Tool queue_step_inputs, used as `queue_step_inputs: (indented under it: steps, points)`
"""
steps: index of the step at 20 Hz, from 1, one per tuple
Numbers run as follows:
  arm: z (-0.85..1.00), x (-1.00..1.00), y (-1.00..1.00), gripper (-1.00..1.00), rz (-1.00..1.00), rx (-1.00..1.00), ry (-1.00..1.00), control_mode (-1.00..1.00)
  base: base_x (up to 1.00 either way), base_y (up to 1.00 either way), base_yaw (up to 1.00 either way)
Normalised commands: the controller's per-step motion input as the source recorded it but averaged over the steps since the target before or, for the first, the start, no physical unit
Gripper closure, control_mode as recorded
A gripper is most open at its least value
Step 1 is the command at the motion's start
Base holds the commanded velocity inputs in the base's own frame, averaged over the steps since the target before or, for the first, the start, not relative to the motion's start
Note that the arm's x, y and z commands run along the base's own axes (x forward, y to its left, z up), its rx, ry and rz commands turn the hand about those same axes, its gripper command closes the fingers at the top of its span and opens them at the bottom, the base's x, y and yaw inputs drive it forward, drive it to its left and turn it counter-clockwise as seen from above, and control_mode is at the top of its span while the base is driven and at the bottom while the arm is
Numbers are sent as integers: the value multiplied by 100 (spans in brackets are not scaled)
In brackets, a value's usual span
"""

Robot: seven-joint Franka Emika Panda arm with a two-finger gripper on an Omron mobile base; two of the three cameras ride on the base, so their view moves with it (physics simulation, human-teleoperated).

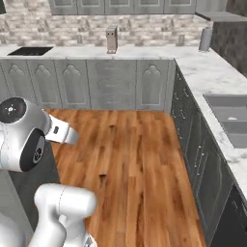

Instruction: Grab the lemon and lime from the fridge, place them in the blender, close the lid, and turn on the blender to create a marinade.

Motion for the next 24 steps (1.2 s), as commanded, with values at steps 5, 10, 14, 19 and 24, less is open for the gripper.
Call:
queue_step_inputs:
  steps: [5, 10, 14, 19, 24]
  points:
    - [0, 0, 0, 100, 0, 0, 0, 100, 100, -10, 37]
    - [0, 0, 0, 100, 0, 0, 0, 100, 100, -30, 23]
    - [0, 0, 0, 100, 0, 0, 0, 100, 100, -27, 22]
    - [0, 0, 0, 100, 0, 0, 0, 100, 100, -15, 27]
    - [0, 0, 0, 100, 0, 0, 0, 100, 100, -17, 31]
